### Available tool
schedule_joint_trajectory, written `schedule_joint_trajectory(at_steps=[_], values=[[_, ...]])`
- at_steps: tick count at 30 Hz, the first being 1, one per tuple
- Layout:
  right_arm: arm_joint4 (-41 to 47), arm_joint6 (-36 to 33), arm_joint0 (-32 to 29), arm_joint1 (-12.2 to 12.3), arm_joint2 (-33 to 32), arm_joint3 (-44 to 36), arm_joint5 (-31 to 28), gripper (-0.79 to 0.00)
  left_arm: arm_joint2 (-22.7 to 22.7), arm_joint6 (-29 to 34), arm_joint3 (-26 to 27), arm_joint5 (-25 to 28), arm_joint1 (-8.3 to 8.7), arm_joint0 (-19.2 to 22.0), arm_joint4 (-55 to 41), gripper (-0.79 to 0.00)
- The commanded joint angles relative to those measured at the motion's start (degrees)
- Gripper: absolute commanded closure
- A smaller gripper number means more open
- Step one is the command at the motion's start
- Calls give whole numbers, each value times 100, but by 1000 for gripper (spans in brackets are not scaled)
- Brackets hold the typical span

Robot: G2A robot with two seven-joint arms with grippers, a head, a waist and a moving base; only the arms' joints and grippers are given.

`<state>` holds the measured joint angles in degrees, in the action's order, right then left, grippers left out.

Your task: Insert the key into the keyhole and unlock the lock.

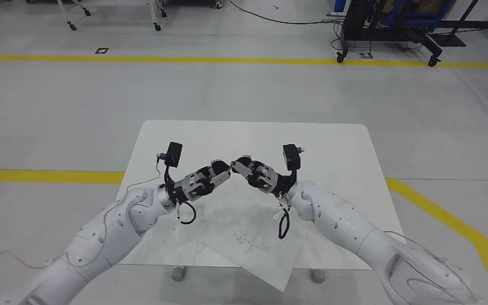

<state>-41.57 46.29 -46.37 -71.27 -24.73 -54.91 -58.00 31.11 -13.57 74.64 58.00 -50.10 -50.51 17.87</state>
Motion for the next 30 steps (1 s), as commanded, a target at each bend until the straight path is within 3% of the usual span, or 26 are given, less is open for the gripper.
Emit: schedule_joint_trajectory(at_steps=[1, 2, 4, 22, 23, 24, 25, 30], values=[[-23, 0, 3, -13, 1, 16, 0, 0, -83, 18, -28, 0, -2, 59, -77, -185], [-29, 0, 3, -19, 2, 24, 0, 0, -119, 25, -38, 0, -2, 83, -110, -163], [-37, 0, 7, -31, -1, 37, 0, 0, -180, 40, -63, 0, -1, 127, -165, 0], [-225, 0, -37, -32, -117, 41, 0, 0, -370, 42, -155, 0, 24, 263, -496, 0], [-229, 0, -37, -32, -119, 41, 0, -89, -370, 26, -148, 0, 27, 261, -493, 0], [-231, 0, -39, -33, -121, 39, 0, -308, -370, 10, -145, 0, 30, 259, -487, 0], [-231, 0, -40, -33, -127, 42, 0, -785, -370, -6, -139, 0, 33, 259, -475, 0], [-241, 0, -65, -28, -178, 28, 0, -785, -313, -195, -129, 0, 69, 248, -348, 0]])
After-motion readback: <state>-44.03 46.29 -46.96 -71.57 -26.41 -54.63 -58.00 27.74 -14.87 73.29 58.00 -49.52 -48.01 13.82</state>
